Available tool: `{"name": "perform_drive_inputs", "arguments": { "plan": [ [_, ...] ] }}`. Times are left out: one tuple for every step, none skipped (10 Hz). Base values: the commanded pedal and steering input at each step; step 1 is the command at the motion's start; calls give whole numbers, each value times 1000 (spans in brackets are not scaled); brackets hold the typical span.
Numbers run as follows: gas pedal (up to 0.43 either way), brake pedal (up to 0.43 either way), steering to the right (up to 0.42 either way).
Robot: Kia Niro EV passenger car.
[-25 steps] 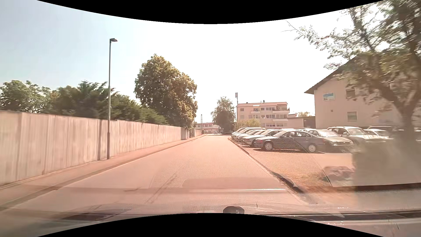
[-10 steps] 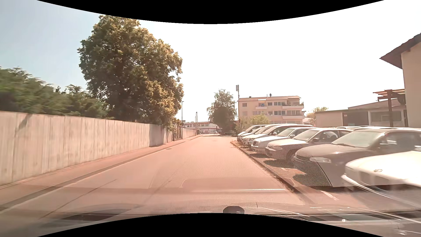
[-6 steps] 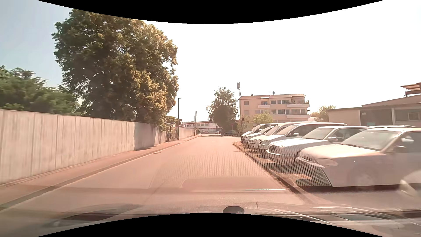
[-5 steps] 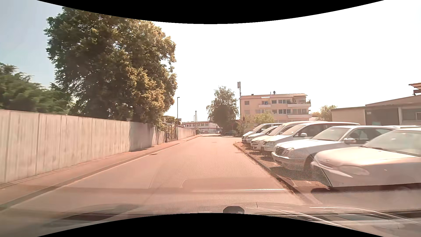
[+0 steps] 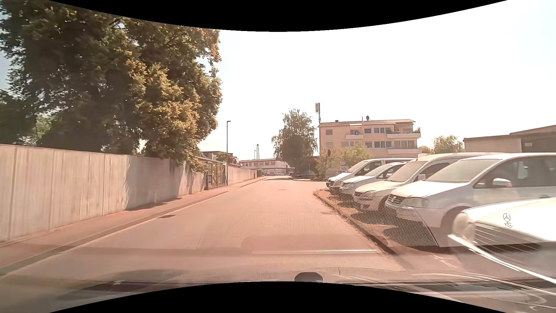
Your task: Follow the waypoints while adhering to traffic rules and regulations
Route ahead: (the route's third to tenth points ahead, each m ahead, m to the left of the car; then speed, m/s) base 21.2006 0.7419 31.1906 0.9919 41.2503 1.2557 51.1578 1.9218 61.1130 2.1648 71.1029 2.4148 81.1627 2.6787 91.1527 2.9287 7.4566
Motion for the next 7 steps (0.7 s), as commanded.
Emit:
{"name": "perform_drive_inputs", "arguments": {
  "plan": [
    [0,177,-1],
    [0,177,-1],
    [0,183,-1],
    [0,183,0],
    [0,183,0],
    [0,189,0],
    [0,189,-1]
  ]
}}
